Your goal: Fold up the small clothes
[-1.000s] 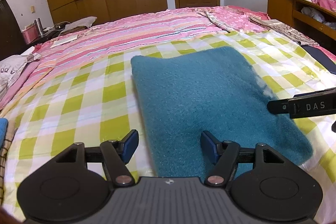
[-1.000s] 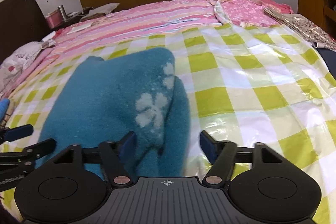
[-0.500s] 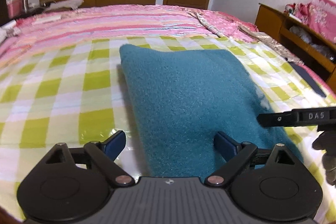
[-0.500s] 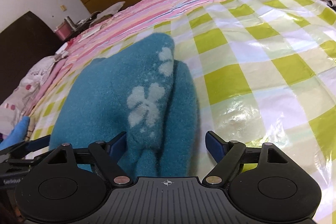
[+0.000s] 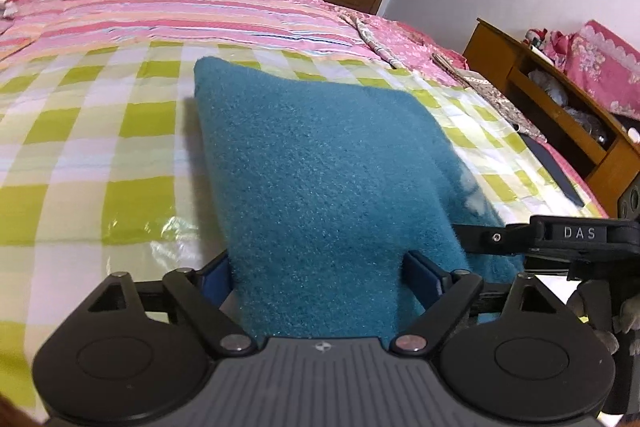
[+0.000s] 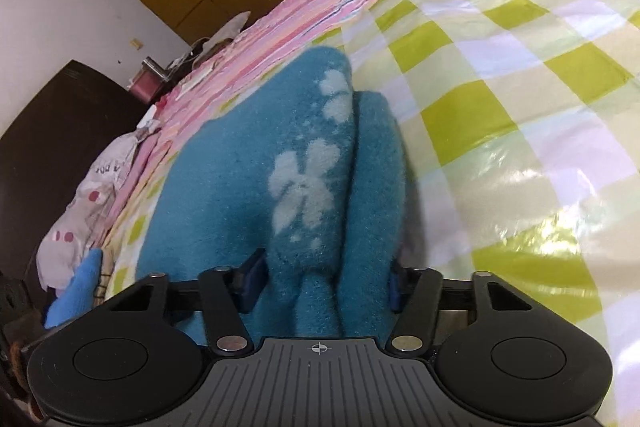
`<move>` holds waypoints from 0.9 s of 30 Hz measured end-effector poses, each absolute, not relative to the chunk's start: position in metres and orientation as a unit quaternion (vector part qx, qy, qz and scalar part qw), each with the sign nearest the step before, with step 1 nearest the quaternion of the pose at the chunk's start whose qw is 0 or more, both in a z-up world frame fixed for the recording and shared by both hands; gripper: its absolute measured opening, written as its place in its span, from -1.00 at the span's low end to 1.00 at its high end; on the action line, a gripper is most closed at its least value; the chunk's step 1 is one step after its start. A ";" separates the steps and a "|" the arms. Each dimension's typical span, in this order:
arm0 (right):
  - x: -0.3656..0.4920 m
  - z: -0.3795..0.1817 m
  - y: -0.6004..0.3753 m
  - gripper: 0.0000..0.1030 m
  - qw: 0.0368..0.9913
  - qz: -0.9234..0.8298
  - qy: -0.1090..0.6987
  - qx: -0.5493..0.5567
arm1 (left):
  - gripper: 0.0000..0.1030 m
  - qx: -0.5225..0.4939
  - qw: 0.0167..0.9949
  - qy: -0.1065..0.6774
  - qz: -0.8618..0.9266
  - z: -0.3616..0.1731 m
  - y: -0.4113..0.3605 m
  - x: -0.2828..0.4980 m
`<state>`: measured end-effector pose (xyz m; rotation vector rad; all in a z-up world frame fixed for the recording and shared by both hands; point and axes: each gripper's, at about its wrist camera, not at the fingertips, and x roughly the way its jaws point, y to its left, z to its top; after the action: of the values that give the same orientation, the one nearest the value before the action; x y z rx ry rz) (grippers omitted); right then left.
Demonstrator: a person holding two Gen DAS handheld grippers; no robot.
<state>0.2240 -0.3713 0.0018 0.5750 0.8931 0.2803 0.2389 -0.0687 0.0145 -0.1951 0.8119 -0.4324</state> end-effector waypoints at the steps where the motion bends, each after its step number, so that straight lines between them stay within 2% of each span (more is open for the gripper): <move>1: 0.219 0.006 -0.370 -0.10 0.852 0.139 0.423 0.274 | 0.70 -0.098 0.891 0.390 -0.211 0.018 -0.065 0.233; 2: 0.213 0.010 -0.368 -0.18 0.848 0.155 0.421 0.281 | 0.67 -0.102 0.890 0.390 -0.214 0.021 -0.061 0.226; 7: 0.165 0.024 -0.350 -0.22 0.842 0.190 0.432 0.261 | 0.65 -0.079 0.888 0.399 -0.215 0.031 -0.046 0.172; 9: 0.149 0.015 -0.341 -0.19 0.843 0.176 0.446 0.242 | 0.66 -0.050 0.887 0.416 -0.197 0.022 -0.052 0.156; 11: 0.140 0.009 -0.336 0.00 0.857 0.157 0.439 0.220 | 0.69 -0.028 0.898 0.400 -0.183 0.018 -0.057 0.147; 13: 0.137 0.017 -0.339 0.07 0.861 0.140 0.434 0.226 | 0.68 -0.029 0.901 0.398 -0.173 0.024 -0.058 0.145; 19: 0.121 0.069 -0.341 0.08 0.916 0.114 0.354 0.151 | 0.67 0.022 0.930 0.343 -0.128 0.049 -0.057 0.136; 21: 0.135 0.072 -0.336 0.08 0.916 0.114 0.353 0.154 | 0.67 0.020 0.935 0.336 -0.117 0.055 -0.060 0.143; 24: 0.160 0.066 -0.322 -0.11 0.912 0.111 0.368 0.145 | 0.67 0.041 0.941 0.323 -0.095 0.057 -0.069 0.157; 26: 0.170 0.059 -0.313 -0.38 0.906 0.110 0.385 0.134 | 0.67 0.057 0.940 0.327 -0.083 0.055 -0.074 0.165; 27: 0.173 0.056 -0.310 -0.39 0.906 0.107 0.391 0.123 | 0.67 0.058 0.939 0.329 -0.081 0.054 -0.075 0.169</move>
<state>0.1731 -0.3099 0.0564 0.2539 0.8080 0.2205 0.1686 -0.0751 0.0542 0.1190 0.6726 -0.1646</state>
